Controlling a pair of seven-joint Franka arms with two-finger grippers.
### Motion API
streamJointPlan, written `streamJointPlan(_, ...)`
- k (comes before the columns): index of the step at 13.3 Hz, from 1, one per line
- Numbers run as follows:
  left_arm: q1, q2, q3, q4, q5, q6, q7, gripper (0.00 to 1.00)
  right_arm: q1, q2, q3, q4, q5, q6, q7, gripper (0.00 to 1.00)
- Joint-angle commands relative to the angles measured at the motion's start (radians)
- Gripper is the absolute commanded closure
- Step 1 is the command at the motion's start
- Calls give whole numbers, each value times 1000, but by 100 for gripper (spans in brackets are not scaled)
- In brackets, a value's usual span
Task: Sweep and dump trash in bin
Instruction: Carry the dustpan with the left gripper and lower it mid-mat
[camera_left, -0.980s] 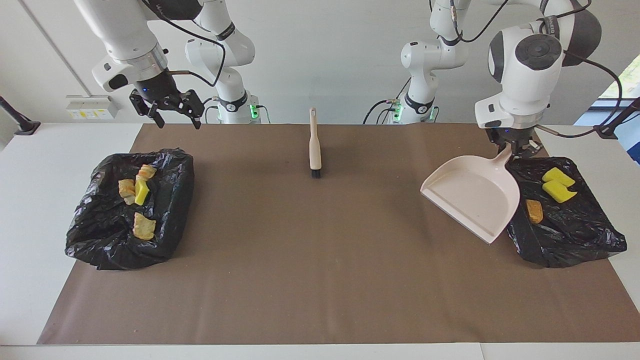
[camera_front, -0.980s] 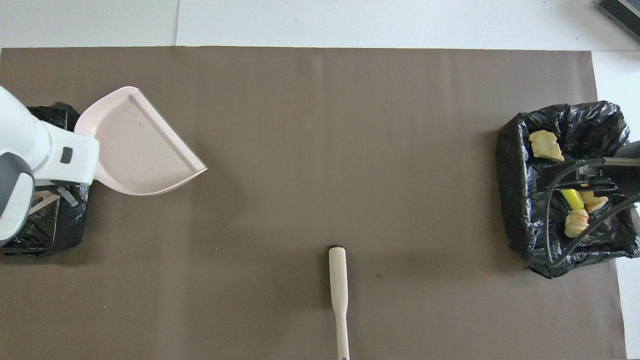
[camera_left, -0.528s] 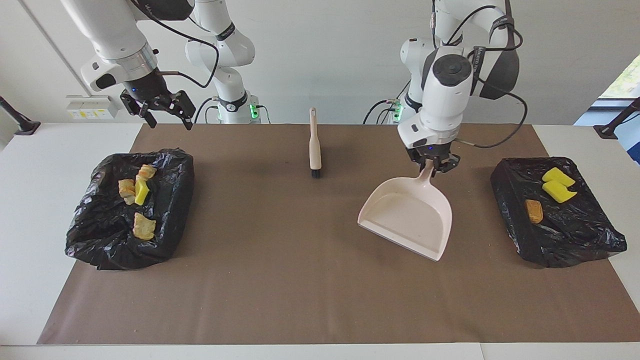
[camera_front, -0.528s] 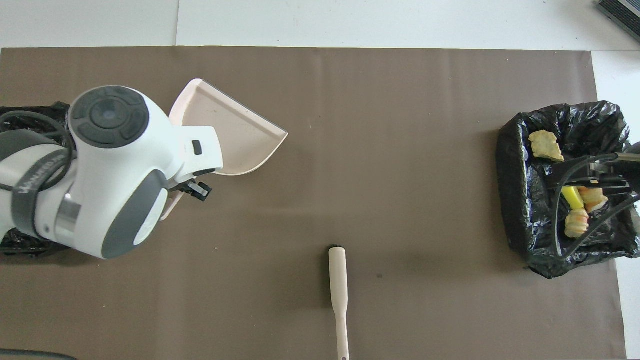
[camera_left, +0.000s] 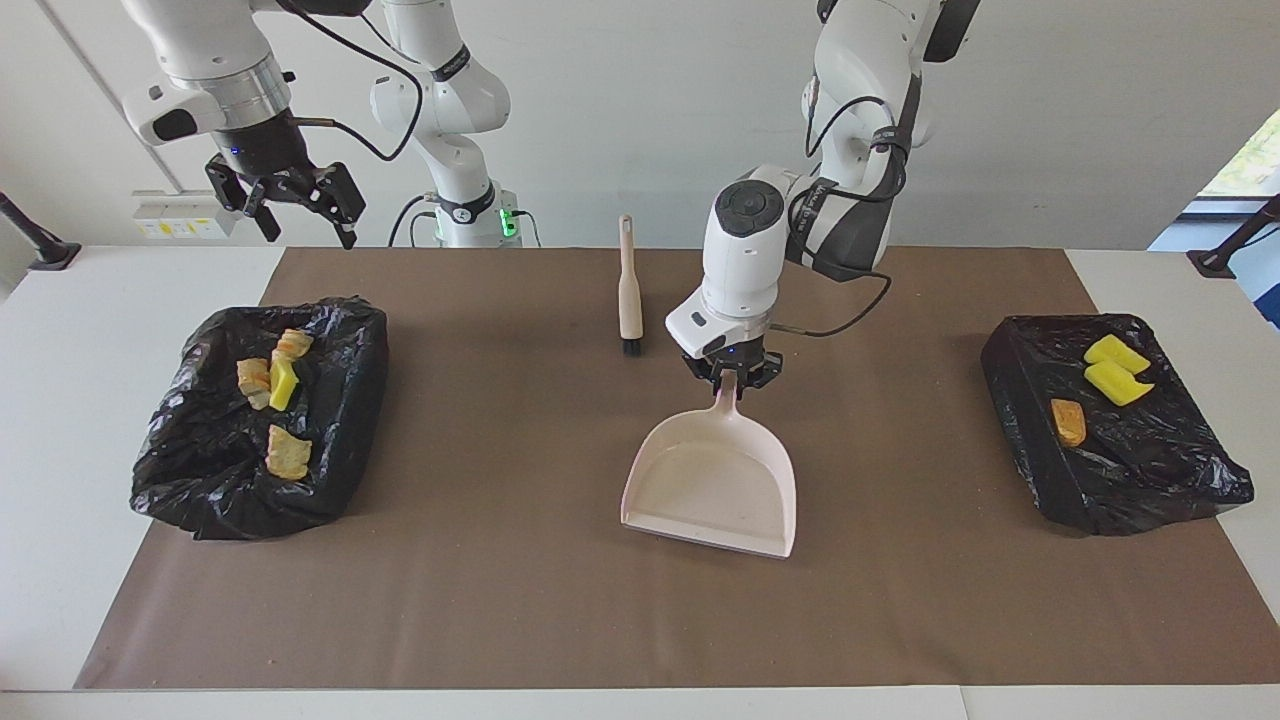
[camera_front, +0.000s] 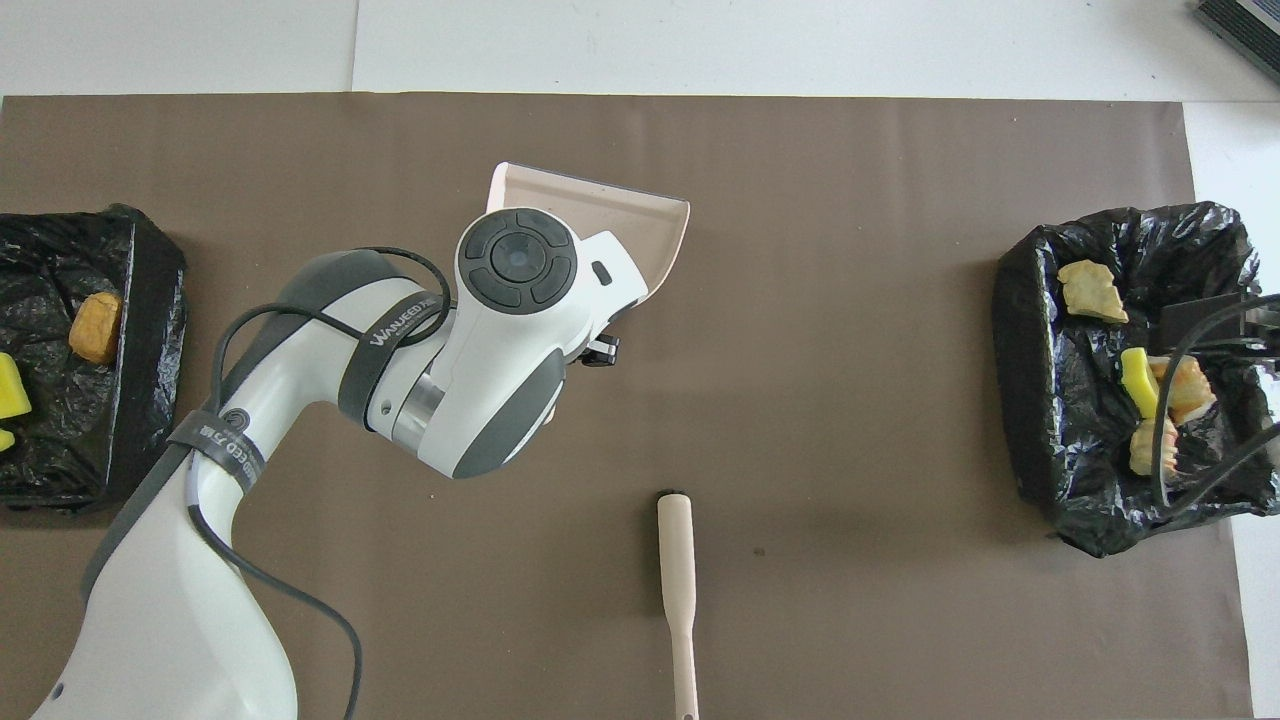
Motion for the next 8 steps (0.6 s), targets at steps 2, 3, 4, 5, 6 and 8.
streamJointPlan(2, -42, 64, 21, 52, -24, 67, -118, 100, -7, -6, 5, 13, -19, -20, -83, 0)
streamJointPlan(3, -74, 97, 23, 91, -18, 58, -123, 100, -7, -6, 5, 13, -17, -22, -85, 0)
streamJointPlan(4, -95, 140, 29, 133, -15, 46, -135, 100, -7, -11, 6, 13, -19, -22, -86, 0)
streamJointPlan(5, -99, 163, 29, 159, -16, 43, -167, 100, -7, -16, 6, 12, -13, -25, -98, 0)
streamJointPlan(6, -100, 191, 29, 168, -19, 53, -216, 100, -7, -17, 6, 12, -13, -33, -126, 0)
streamJointPlan(8, -126, 208, 29, 171, -15, 55, -249, 100, -7, -17, 5, 12, -7, -37, -141, 0)
